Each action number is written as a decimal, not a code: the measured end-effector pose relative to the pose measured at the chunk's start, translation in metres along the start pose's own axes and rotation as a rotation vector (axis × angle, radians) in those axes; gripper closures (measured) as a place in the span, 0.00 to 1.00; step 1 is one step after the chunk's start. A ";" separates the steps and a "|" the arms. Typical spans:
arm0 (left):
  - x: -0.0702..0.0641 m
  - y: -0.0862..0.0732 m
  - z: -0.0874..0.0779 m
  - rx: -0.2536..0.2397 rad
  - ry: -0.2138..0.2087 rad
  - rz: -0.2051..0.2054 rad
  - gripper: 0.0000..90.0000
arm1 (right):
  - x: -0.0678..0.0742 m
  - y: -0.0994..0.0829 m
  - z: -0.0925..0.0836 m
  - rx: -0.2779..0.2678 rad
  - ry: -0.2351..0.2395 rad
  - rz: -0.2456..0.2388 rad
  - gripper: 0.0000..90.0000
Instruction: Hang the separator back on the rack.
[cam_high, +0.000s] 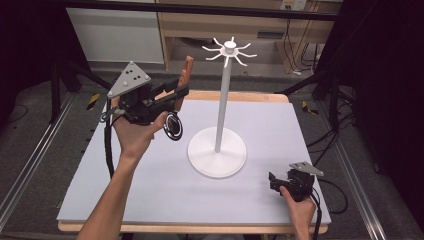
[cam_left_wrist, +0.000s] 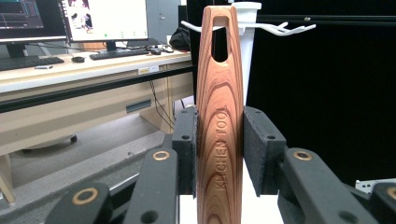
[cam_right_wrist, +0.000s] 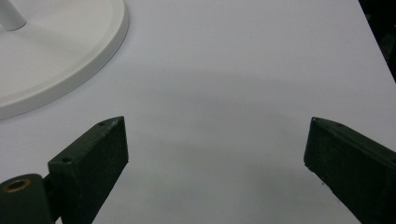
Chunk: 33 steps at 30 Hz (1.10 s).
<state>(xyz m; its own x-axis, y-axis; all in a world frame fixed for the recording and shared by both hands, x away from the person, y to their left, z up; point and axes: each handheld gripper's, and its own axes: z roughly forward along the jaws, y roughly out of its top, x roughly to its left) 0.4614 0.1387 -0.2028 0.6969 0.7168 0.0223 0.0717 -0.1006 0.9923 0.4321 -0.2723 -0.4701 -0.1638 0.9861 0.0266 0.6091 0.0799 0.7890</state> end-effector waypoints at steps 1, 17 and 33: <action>-0.001 0.001 0.001 0.000 0.000 0.001 0.75 | 0.000 0.000 0.000 0.000 0.000 0.001 0.08; -0.007 0.009 0.012 -0.002 -0.011 0.009 0.75 | -0.001 0.000 -0.001 0.000 0.001 0.004 0.08; -0.009 0.010 0.025 0.013 -0.013 0.003 0.75 | -0.002 0.000 -0.001 -0.002 0.005 0.006 0.08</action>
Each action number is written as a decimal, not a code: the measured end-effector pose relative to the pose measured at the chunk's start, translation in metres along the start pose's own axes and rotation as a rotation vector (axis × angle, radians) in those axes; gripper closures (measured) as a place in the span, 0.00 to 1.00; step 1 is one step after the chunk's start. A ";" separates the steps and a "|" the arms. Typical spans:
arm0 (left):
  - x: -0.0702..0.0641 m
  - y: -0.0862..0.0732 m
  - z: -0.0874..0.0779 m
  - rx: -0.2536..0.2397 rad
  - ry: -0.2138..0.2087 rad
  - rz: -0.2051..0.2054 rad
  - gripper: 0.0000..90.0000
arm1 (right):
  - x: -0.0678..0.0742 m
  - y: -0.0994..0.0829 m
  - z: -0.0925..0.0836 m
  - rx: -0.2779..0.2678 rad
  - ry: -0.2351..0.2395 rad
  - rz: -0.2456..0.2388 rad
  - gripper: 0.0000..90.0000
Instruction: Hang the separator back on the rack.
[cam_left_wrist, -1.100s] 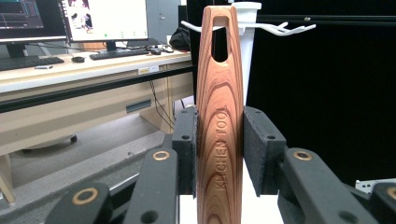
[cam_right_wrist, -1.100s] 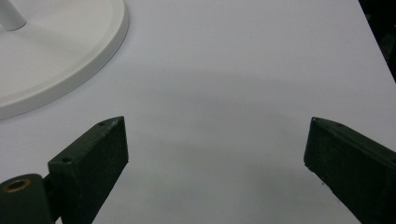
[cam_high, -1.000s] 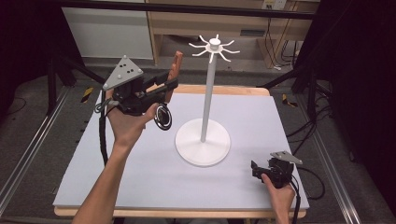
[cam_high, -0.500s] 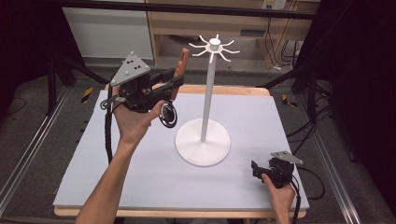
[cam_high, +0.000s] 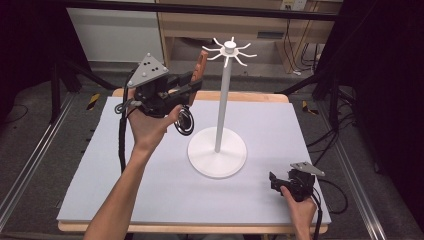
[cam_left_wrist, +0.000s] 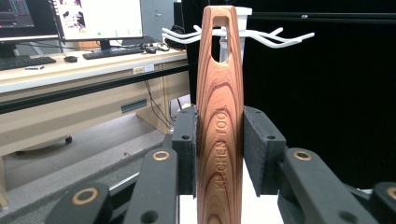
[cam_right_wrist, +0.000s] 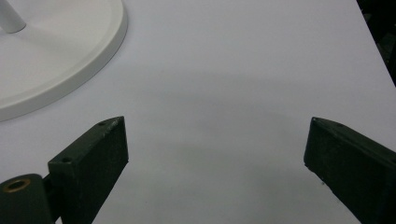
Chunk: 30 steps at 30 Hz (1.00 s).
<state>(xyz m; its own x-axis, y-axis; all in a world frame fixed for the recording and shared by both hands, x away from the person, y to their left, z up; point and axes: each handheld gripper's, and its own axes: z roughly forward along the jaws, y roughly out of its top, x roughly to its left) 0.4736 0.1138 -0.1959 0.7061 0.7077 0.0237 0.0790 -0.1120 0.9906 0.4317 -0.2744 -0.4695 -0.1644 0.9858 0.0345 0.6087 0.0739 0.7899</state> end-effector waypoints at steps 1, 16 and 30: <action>0.000 0.000 0.000 0.000 0.000 0.000 0.75 | 0.000 0.000 0.000 0.000 0.000 0.000 0.08; -0.001 -0.002 0.013 0.015 -0.014 -0.010 0.75 | 0.000 0.000 0.000 0.001 -0.001 -0.002 0.08; -0.003 -0.007 0.023 0.016 -0.023 -0.012 0.75 | 0.000 0.000 0.001 0.004 0.000 -0.001 0.08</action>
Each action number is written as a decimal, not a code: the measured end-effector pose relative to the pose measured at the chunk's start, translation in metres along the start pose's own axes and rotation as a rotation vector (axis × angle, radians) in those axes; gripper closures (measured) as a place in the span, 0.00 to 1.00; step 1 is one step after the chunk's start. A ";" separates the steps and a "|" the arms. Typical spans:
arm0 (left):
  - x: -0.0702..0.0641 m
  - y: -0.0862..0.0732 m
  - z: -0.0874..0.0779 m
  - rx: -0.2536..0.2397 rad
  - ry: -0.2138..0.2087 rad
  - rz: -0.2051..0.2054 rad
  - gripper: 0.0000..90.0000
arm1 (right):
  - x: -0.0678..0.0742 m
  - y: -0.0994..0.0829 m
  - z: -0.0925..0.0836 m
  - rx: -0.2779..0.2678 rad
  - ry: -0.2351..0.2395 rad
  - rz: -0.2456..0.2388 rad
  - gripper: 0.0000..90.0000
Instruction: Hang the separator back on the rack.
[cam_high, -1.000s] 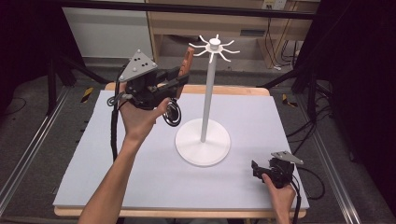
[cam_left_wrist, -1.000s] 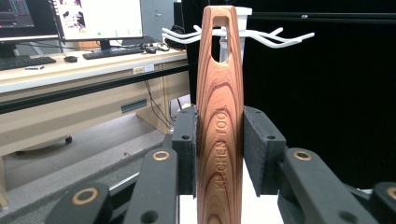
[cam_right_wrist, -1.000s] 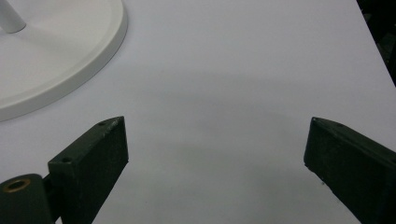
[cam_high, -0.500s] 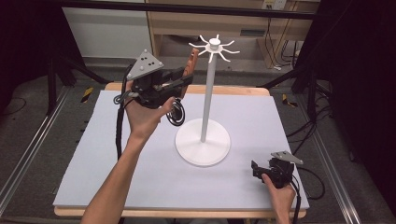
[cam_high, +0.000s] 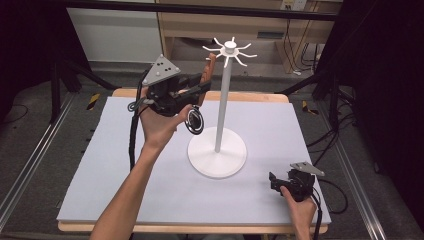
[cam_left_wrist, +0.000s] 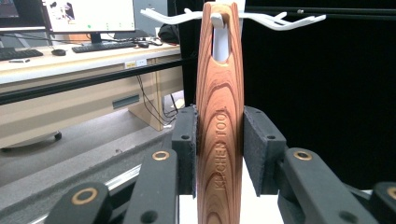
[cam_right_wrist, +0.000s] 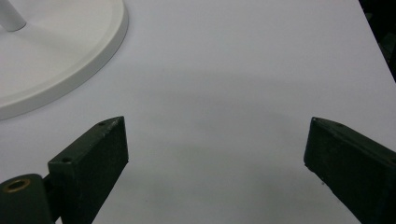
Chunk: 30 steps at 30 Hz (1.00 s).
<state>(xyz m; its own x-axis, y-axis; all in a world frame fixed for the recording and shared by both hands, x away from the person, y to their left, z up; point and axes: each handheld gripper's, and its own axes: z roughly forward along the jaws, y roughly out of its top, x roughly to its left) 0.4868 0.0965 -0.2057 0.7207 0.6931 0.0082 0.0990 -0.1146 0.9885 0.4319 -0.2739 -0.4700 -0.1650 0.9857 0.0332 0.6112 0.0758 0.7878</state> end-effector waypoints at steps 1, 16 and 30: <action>0.000 0.000 0.001 0.003 0.003 0.004 0.75 | 0.000 0.000 0.000 0.000 0.000 0.000 0.08; 0.001 -0.005 0.009 -0.005 0.010 0.010 0.74 | 0.001 0.000 0.000 0.004 0.000 -0.001 0.08; 0.004 -0.018 0.000 0.036 0.003 0.042 0.65 | 0.001 0.000 0.001 0.004 -0.003 -0.009 0.08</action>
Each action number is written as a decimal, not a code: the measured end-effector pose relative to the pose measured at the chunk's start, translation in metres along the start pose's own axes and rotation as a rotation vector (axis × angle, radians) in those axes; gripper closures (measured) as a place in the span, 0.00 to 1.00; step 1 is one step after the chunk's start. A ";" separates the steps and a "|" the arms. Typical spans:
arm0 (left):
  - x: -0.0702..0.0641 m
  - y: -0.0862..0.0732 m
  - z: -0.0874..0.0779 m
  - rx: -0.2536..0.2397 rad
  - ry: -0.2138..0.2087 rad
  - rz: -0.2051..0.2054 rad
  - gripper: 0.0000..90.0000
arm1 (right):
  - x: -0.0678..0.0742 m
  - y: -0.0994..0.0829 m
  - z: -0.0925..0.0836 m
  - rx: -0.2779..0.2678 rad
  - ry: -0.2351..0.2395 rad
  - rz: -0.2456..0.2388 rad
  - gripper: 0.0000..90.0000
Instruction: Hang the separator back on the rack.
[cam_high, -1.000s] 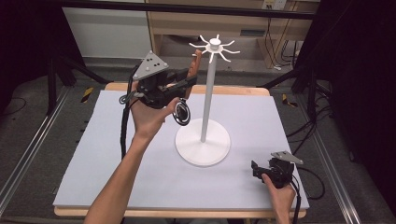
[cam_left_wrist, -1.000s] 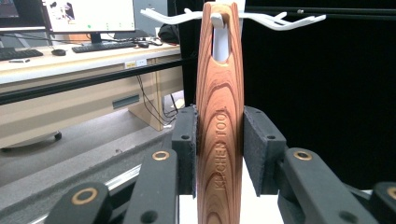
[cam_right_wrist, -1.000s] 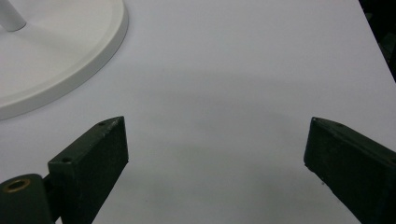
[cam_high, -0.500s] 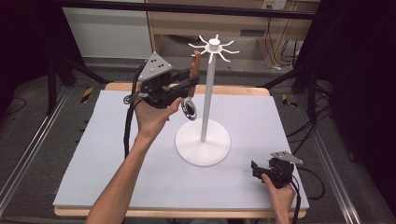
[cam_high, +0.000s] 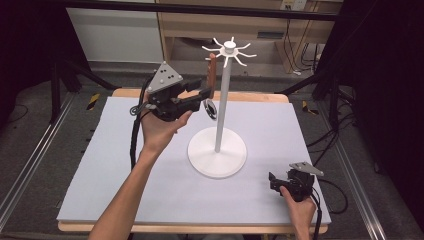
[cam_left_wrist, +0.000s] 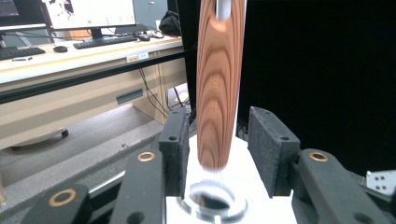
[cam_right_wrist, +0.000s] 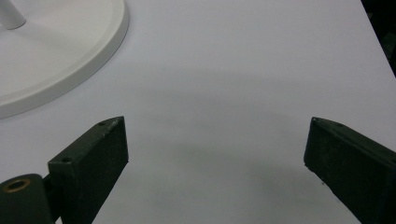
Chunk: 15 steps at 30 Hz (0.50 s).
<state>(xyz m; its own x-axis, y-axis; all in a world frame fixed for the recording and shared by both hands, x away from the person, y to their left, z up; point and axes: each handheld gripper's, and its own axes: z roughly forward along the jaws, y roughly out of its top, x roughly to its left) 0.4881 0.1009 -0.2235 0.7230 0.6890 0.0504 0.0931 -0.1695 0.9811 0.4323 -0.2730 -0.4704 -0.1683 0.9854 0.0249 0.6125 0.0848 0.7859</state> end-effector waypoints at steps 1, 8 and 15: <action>0.001 -0.002 -0.002 0.003 0.001 0.003 0.64 | 0.000 0.000 0.000 0.001 0.000 0.000 0.08; 0.008 -0.027 -0.015 0.043 0.015 0.031 0.55 | 0.001 0.000 0.000 0.005 -0.002 0.004 0.08; 0.014 -0.062 -0.027 0.096 0.024 -0.035 0.51 | 0.001 -0.001 0.000 0.006 -0.003 0.005 0.08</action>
<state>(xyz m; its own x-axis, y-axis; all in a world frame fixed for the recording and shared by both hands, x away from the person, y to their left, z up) 0.4741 0.1403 -0.2788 0.7015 0.7123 0.0220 0.1843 -0.2112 0.9599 0.4317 -0.2721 -0.4712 -0.1625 0.9863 0.0270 0.6184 0.0804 0.7818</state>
